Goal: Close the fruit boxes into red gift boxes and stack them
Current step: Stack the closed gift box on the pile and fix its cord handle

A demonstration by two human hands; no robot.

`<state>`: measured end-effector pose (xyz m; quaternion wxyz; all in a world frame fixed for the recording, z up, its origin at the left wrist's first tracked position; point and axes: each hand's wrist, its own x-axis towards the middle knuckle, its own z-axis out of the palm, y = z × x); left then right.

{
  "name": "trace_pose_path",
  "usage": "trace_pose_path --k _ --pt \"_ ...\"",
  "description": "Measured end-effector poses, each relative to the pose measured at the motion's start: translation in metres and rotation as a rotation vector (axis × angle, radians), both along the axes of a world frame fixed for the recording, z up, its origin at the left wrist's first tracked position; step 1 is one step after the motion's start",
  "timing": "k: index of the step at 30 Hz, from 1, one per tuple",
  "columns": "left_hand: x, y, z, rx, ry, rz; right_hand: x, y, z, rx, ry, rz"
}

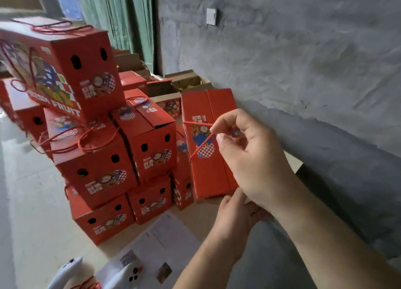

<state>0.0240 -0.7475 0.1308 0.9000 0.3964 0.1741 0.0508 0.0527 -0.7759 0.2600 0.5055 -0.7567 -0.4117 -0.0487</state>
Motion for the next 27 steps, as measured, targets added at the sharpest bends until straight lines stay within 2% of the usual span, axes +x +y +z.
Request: trace_pose_path --k 3,6,8,10,11,13,14,17,19,21,22,24,25,27 --pt "0.043 0.012 0.008 0.078 0.009 0.122 0.043 0.017 0.001 -0.051 -0.049 0.121" --pt "0.083 0.021 0.011 0.184 0.017 0.239 0.082 0.043 -0.005 -0.098 -0.221 0.219" --pt "0.115 0.034 0.006 0.129 0.095 0.293 0.114 0.061 -0.014 -0.068 -0.334 0.277" --pt "0.150 0.050 0.004 -0.067 0.167 0.358 0.152 0.077 -0.022 -0.053 -0.360 0.341" --pt "0.163 0.058 0.002 -0.077 0.170 0.447 0.173 0.085 -0.025 -0.062 -0.348 0.361" --pt "0.183 0.063 0.011 0.042 0.207 0.526 0.214 0.101 -0.029 -0.083 -0.309 0.381" --pt "0.193 0.067 0.020 0.248 0.299 0.571 0.236 0.109 -0.032 -0.103 -0.291 0.403" --pt "0.220 0.072 0.031 0.082 0.270 0.686 0.286 0.128 -0.050 -0.240 -0.245 0.527" --pt "0.230 0.069 0.034 0.043 0.304 0.768 0.304 0.140 -0.067 -0.375 -0.148 0.577" --pt "0.238 0.069 0.041 -0.092 0.278 0.968 0.312 0.150 -0.081 -0.496 -0.034 0.605" --pt "0.240 0.072 0.040 -0.197 0.248 1.065 0.313 0.154 -0.088 -0.542 -0.022 0.620" --pt "0.239 0.068 0.033 -0.227 0.238 1.213 0.313 0.159 -0.099 -0.572 -0.069 0.665" --pt "0.234 0.063 0.030 -0.162 0.268 1.282 0.314 0.162 -0.103 -0.553 -0.074 0.685" --pt "0.223 0.061 0.028 0.170 0.378 1.404 0.317 0.164 -0.112 -0.497 -0.038 0.700"
